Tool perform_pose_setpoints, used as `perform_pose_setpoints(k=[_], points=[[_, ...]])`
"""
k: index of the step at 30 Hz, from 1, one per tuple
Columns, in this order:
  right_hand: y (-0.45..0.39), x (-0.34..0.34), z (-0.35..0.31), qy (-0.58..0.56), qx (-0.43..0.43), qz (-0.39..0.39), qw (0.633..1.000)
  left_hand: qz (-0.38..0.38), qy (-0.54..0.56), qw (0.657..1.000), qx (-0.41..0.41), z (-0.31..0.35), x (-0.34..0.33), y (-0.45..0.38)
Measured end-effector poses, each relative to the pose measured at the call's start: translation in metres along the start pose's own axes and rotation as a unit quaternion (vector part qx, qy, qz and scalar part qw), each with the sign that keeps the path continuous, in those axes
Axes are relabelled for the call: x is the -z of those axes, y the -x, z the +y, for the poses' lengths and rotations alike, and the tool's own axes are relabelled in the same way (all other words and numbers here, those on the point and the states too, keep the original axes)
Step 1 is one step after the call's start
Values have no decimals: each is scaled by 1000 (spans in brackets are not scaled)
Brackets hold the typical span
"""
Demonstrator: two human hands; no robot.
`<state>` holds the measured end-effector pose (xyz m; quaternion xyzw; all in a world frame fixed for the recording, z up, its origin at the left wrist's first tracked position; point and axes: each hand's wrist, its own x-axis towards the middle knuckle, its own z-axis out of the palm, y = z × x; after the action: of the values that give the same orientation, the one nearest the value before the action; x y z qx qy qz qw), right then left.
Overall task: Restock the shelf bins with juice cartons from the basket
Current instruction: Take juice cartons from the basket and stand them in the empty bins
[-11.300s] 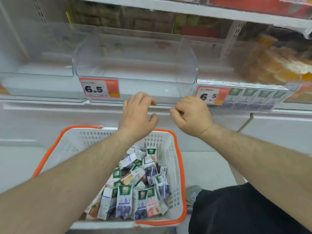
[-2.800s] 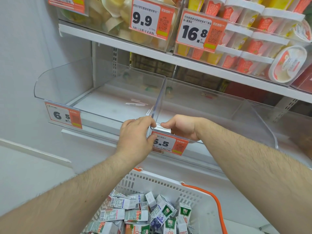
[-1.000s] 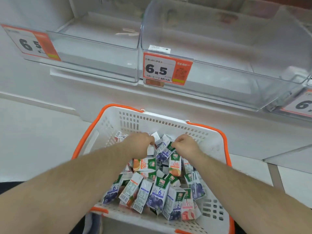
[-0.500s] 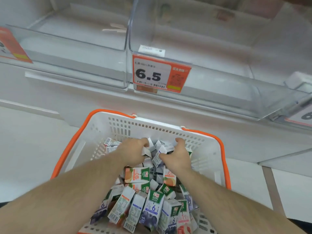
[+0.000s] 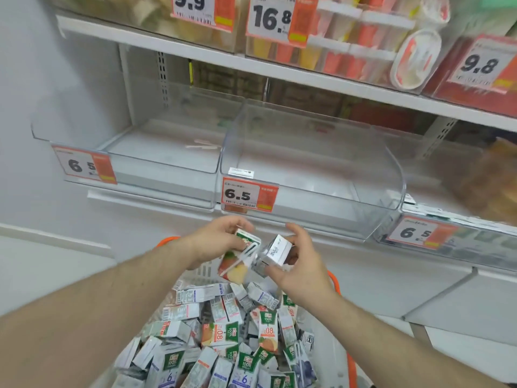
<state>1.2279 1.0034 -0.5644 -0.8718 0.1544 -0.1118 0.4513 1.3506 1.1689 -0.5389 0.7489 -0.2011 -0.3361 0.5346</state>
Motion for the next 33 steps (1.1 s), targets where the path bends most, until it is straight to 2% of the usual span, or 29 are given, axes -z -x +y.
perform_pose_setpoints(k=[3,7,10,13,16,19,21,23,28,33], points=[[2,11,-23,-2,31,21,999,9,53,999,-3,22,4,14],[5,22,-47,-15,41,45,998,17,211,977,31,32,12,29],[0,28,-55,-151,17,61,986,46,238,968,62,31,18,34],[-6,33,-63,-305,-3,60,951,93,181,977,60,32,25,32],[-12,36,-66,-359,-14,62,931,126,84,988,-13,33,27,29],[-13,36,-69,-325,-13,77,942,82,-89,989,-86,36,23,35],[-13,38,-72,-244,4,93,965,71,-269,954,-115,37,14,39],[-13,42,-76,-192,18,104,976,81,-369,917,-125,43,1,41],[-10,60,-75,-144,40,125,981,166,-374,890,-198,60,-32,32],[-18,105,-73,-130,37,119,984,189,-309,894,-262,92,-68,17]])
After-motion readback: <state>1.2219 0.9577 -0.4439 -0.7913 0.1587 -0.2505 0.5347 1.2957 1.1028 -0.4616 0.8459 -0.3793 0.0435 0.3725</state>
